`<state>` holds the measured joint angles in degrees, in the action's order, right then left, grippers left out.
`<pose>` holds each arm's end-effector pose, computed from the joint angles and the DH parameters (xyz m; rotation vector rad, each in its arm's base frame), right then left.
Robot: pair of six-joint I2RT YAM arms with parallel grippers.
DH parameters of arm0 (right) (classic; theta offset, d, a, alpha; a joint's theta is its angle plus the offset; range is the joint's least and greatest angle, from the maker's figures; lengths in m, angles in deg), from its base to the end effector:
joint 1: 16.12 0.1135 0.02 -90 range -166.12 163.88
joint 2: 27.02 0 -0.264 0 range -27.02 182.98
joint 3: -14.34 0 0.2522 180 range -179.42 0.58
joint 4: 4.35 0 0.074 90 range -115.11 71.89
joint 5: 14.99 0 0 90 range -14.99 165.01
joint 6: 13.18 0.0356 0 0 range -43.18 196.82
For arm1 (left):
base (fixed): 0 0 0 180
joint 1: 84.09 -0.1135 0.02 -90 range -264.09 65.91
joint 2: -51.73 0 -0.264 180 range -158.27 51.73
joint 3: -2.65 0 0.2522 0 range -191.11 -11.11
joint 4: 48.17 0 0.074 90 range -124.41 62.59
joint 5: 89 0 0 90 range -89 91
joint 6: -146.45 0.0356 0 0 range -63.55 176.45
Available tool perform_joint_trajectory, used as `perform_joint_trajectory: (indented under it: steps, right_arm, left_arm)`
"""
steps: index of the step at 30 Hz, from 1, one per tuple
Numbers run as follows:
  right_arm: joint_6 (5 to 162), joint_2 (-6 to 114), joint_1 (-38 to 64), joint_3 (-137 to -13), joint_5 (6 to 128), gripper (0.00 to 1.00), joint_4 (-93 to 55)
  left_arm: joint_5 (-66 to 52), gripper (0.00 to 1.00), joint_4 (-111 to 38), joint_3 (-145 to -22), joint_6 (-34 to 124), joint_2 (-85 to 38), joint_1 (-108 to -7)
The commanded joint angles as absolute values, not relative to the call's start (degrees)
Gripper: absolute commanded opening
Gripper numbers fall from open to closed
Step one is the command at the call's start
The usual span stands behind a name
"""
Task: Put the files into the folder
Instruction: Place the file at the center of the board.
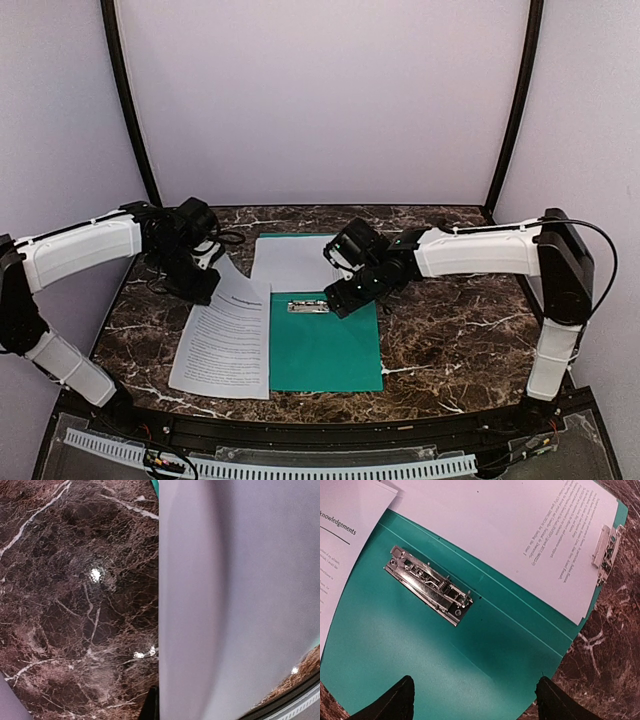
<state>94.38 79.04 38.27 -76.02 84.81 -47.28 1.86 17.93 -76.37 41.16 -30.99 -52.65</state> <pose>0.2335 0.3157 0.2058 -0.7590 2.4770 0.2475 0.2358 -0.1435 0.2562 0.3905 2.7793 -0.1789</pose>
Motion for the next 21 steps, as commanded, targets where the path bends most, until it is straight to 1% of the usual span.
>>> perform_joint_trajectory:
  steps: [1, 4, 7, 14, 21]
  right_arm:
    - [89.2, 83.2, 37.0, -81.5, 80.7, 0.79, -42.8]
    - [88.4, 86.0, 37.0, -84.9, 78.2, 0.75, -42.9]
    - [88.8, 87.3, 36.9, -86.1, 76.8, 0.74, -42.7]
    - [90.1, 87.5, 37.0, -84.7, 76.1, 0.74, -42.4]
    - [90.4, 87.9, 37.0, -83.6, 75.8, 0.74, -42.2]
  left_arm:
    - [7.5, 0.01, 24.6, -78.5, 43.9, -33.7, -53.0]
    - [6.6, 0.01, 22.9, -78.4, 44.5, -34.8, -53.1]
    - [7.0, 0.01, 22.7, -78.1, 45.3, -36.1, -53.5]
    - [15.1, 0.01, 25.8, -78.2, 47.2, -40.2, -56.6]
    - [17.6, 0.01, 25.1, -78.1, 48.0, -45.4, -58.4]
